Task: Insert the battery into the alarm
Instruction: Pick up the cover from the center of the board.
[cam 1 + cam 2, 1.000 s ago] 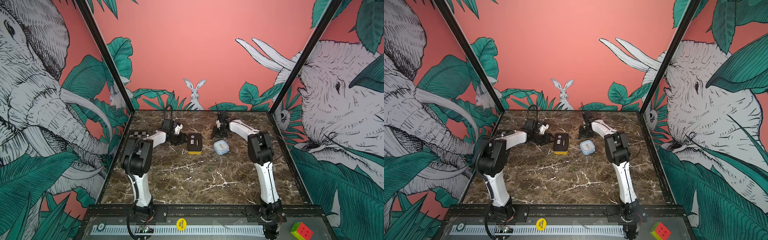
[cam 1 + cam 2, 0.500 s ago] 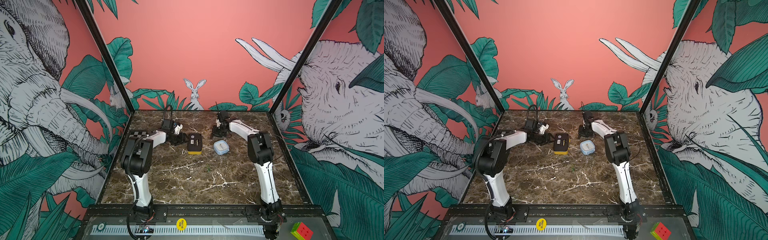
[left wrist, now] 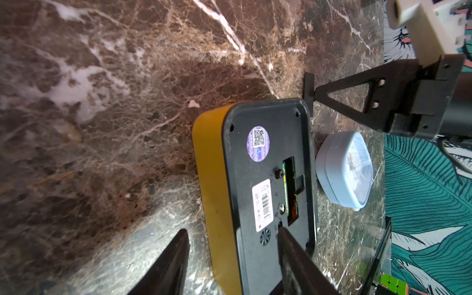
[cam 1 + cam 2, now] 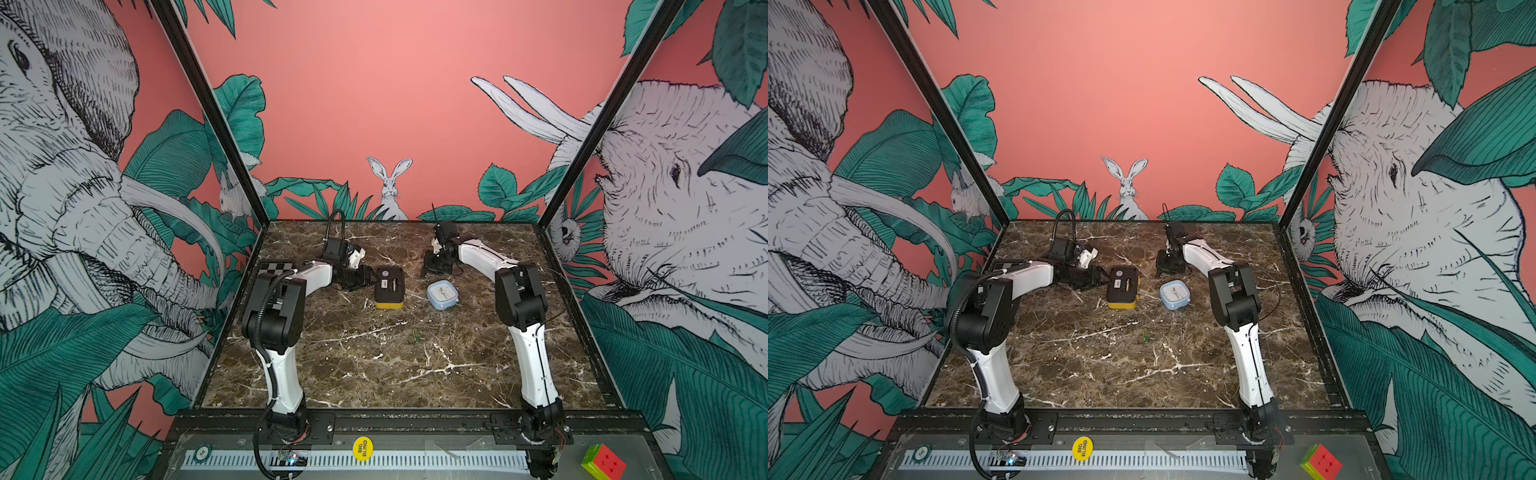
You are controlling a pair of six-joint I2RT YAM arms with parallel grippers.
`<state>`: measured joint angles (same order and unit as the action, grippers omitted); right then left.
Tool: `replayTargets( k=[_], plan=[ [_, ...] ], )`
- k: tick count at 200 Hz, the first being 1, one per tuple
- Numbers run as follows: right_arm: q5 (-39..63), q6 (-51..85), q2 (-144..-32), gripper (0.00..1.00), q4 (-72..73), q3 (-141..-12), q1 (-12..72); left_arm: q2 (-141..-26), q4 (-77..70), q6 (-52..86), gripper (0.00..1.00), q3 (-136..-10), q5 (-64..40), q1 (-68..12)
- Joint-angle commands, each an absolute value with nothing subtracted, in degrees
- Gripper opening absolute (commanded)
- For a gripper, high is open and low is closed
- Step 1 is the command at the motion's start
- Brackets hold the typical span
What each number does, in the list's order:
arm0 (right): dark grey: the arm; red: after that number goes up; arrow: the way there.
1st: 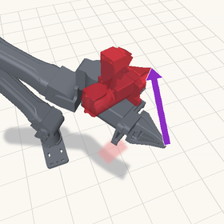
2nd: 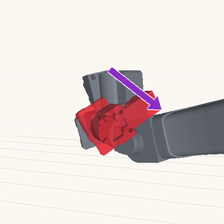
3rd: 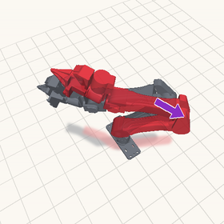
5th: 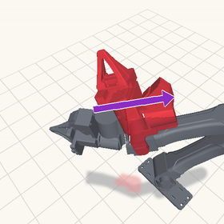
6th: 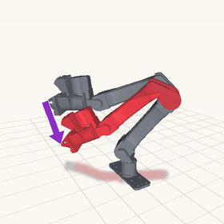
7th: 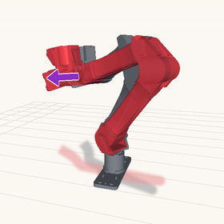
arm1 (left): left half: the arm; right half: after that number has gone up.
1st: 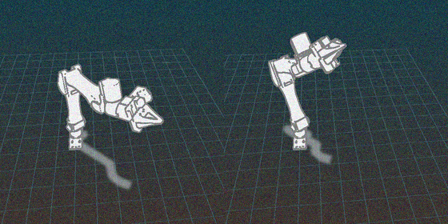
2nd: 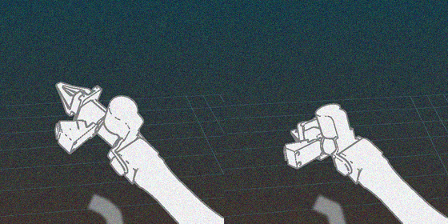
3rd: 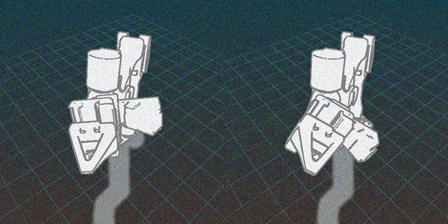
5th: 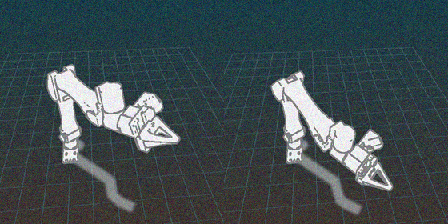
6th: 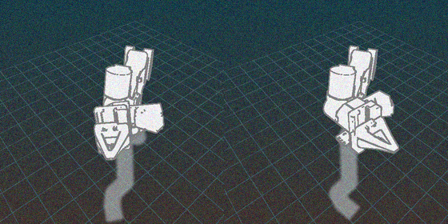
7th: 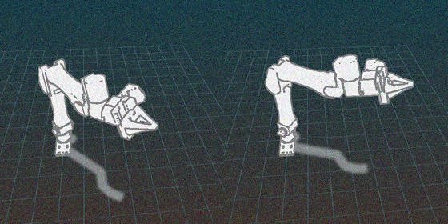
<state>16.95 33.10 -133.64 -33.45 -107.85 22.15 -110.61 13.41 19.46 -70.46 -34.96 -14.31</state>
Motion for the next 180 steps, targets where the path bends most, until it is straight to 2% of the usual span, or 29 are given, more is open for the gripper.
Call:
replayTargets(
  k=[1, 180],
  plan=[
    [17.29, 33.75, -135.17, 0.18, -33.58, -107.95, 22.07, -109.51, 13.97, 19.5, 0.58, -71.68, -34.89, -13.96],
    [20.81, 35.55, -135.18, 0.07, -30.94, -106.07, 21.75, -109.62, 14.21, 19.58, 0.57, -71.72, -34.89, -13.98]
  ],
)
